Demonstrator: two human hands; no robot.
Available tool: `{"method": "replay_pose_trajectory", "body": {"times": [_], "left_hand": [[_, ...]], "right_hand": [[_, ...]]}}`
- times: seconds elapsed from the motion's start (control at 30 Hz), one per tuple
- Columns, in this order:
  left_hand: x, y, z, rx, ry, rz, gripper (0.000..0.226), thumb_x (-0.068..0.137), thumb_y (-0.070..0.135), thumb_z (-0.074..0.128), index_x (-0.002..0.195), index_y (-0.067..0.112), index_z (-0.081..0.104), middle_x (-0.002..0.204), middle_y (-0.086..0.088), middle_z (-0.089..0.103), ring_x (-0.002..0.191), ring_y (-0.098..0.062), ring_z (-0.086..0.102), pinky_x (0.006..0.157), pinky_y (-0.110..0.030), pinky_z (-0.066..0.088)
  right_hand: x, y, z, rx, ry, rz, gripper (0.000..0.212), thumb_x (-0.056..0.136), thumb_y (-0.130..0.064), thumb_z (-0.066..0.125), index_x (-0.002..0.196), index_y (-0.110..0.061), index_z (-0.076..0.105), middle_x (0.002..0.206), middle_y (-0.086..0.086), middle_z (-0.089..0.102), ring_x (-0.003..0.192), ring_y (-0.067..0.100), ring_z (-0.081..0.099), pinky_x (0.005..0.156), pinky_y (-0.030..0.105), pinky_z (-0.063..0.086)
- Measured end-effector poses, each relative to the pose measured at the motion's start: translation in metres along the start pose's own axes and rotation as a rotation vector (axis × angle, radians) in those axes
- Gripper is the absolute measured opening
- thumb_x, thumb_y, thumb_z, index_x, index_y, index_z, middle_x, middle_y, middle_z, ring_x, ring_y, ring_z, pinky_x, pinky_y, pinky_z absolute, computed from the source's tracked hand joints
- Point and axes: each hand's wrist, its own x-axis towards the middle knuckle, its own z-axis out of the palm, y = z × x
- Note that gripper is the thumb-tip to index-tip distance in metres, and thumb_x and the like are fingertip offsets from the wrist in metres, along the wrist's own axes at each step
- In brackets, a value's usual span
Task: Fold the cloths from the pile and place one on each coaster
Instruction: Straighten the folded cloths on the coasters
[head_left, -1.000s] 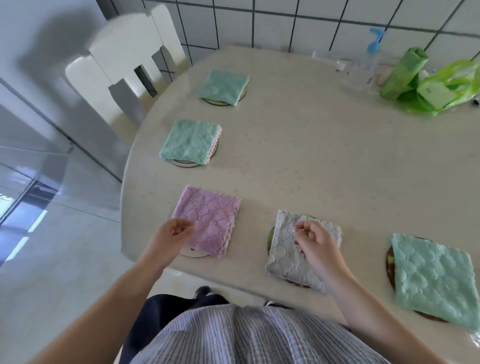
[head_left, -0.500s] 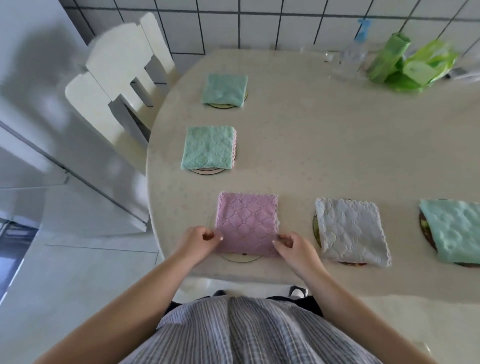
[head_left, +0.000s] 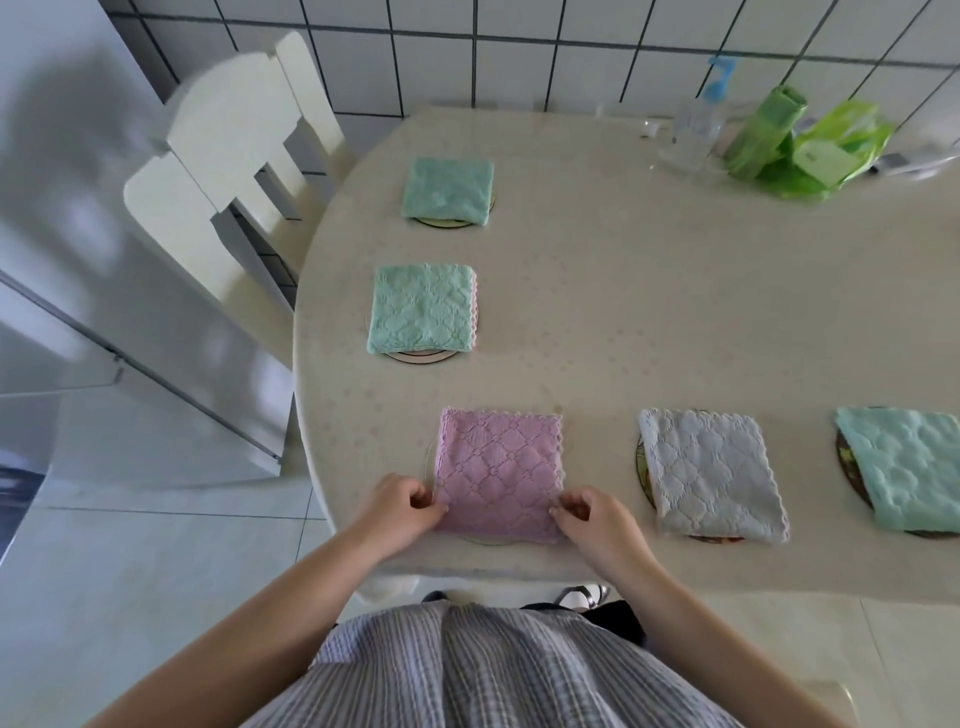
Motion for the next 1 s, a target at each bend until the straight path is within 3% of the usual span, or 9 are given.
{"method": "replay_pose_trajectory", "body": {"times": [0.13,0.27,0.43,0.6,0.7,0.83,1.0], "left_hand": [[0.0,-0.01,0.002,-0.005,0.03,0.026,0.043,0.081,0.027,0.068,0.054,0.015,0.038,0.053,0.002,0.033,0.053,-0.014,0.032,0.052,-0.027,0.022],[0.005,-0.007,0.0,-0.038,0.02,-0.035,0.033,0.083,0.036,0.065,0.079,0.003,0.061,0.073,-0.007,0.06,0.068,-0.021,0.053,0.063,-0.031,0.041],[0.022,0.006,-0.001,-0.067,0.079,-0.096,0.035,0.086,0.034,0.061,0.06,0.016,0.046,0.057,0.003,0.045,0.053,-0.013,0.04,0.054,-0.026,0.03],[0.028,0.004,-0.004,-0.074,0.053,-0.136,0.024,0.087,0.024,0.06,0.067,0.014,0.051,0.065,0.001,0.052,0.06,-0.014,0.045,0.057,-0.028,0.035],[0.024,-0.001,-0.003,-0.051,0.055,-0.109,0.023,0.087,0.024,0.059,0.069,0.013,0.052,0.067,0.0,0.053,0.062,-0.016,0.047,0.059,-0.029,0.036],[0.025,-0.001,-0.003,-0.04,0.074,-0.088,0.022,0.087,0.026,0.061,0.072,0.012,0.055,0.068,-0.001,0.054,0.064,-0.017,0.048,0.06,-0.029,0.037],[0.023,0.003,-0.009,0.029,-0.012,-0.075,0.037,0.088,0.036,0.059,0.06,0.017,0.045,0.057,0.003,0.045,0.055,-0.014,0.04,0.055,-0.027,0.031]], "right_hand": [[0.0,0.0,0.0,0.004,-0.004,-0.007,0.015,0.085,-0.03,0.063,0.098,-0.021,0.064,0.088,-0.007,0.066,0.085,0.012,0.06,0.072,0.025,0.043],[0.004,-0.005,-0.005,0.081,0.032,0.003,0.028,0.085,-0.036,0.062,0.109,-0.022,0.061,0.092,-0.01,0.064,0.088,0.012,0.06,0.072,0.026,0.042],[0.014,-0.015,-0.008,0.067,0.042,-0.018,0.037,0.086,-0.036,0.061,0.12,-0.02,0.058,0.105,-0.006,0.066,0.097,0.013,0.06,0.076,0.024,0.041],[0.02,-0.019,-0.009,0.027,0.061,-0.055,0.032,0.087,-0.028,0.063,0.117,-0.02,0.057,0.093,-0.009,0.061,0.09,0.011,0.057,0.073,0.024,0.041],[0.02,-0.016,-0.008,0.014,0.073,-0.08,0.029,0.086,-0.024,0.063,0.115,-0.022,0.057,0.083,-0.015,0.058,0.084,0.009,0.057,0.062,0.018,0.038],[0.019,-0.016,-0.008,0.013,0.072,-0.08,0.026,0.087,-0.024,0.061,0.112,-0.022,0.057,0.08,-0.018,0.056,0.083,0.008,0.057,0.06,0.015,0.038],[0.014,-0.013,-0.011,-0.083,0.049,-0.032,0.018,0.086,-0.038,0.06,0.097,-0.024,0.059,0.087,-0.011,0.065,0.084,0.013,0.061,0.07,0.03,0.048]]}}
